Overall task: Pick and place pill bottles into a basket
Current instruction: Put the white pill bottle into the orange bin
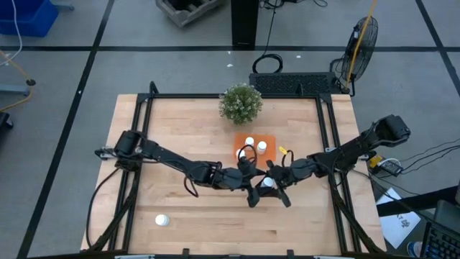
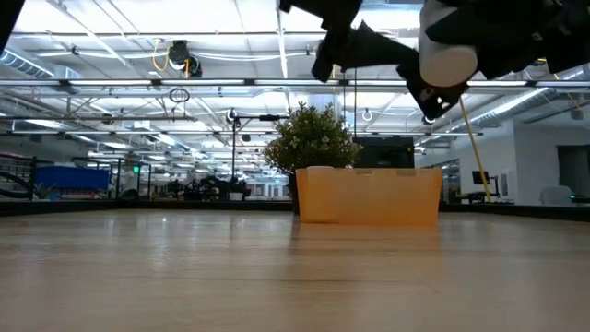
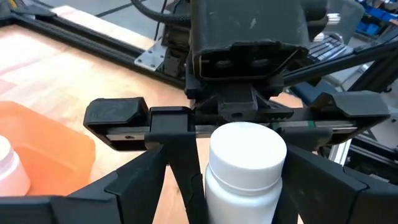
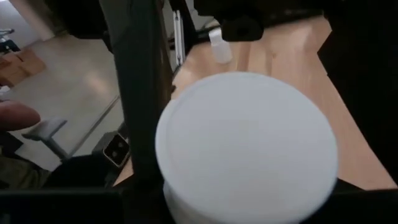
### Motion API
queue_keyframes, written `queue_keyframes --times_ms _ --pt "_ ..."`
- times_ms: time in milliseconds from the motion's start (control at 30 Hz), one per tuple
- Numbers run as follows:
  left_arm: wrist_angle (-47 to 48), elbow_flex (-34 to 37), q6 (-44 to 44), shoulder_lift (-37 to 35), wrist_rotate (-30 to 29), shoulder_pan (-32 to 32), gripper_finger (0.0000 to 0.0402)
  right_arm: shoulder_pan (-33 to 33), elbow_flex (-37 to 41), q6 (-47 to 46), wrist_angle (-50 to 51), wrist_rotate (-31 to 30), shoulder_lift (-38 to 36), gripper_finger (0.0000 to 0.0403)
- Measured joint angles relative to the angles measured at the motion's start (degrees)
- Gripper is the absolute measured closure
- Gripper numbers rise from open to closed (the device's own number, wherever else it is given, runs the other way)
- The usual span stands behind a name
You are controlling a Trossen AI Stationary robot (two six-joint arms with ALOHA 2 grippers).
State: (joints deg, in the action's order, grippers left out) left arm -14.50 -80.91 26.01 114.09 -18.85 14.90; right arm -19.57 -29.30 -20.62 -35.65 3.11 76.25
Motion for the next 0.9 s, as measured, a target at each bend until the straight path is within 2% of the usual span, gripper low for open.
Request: queue_keyframes --times_ms 200,333,467,633,900 --pt "-1.76 0.03 4.11 3.22 2.92 -1.41 0.0094 0.96 0.22 -1.04 3.84 -0.02 0.11 0.0238" --pt "-3.24 0.07 2.61 3.49 0.78 -0.88 0.0103 0.85 0.24 -1.06 4.29 0.49 0.09 0.0239" --pt "-3.54 0.07 1.47 3.62 0.87 -0.94 0.0151 0.37 0.24 -1.72 5.19 -1.15 0.09 0.0235" --pt "-3.86 -0.02 0.21 3.71 1.05 -1.12 0.024 0.41 0.2 -1.33 5.4 -2.83 0.11 0.0234" --pt "-3.86 -0.03 -1.54 3.68 1.0 -1.12 0.0244 0.39 0.2 -0.04 5.84 -3.29 0.06 0.0236"
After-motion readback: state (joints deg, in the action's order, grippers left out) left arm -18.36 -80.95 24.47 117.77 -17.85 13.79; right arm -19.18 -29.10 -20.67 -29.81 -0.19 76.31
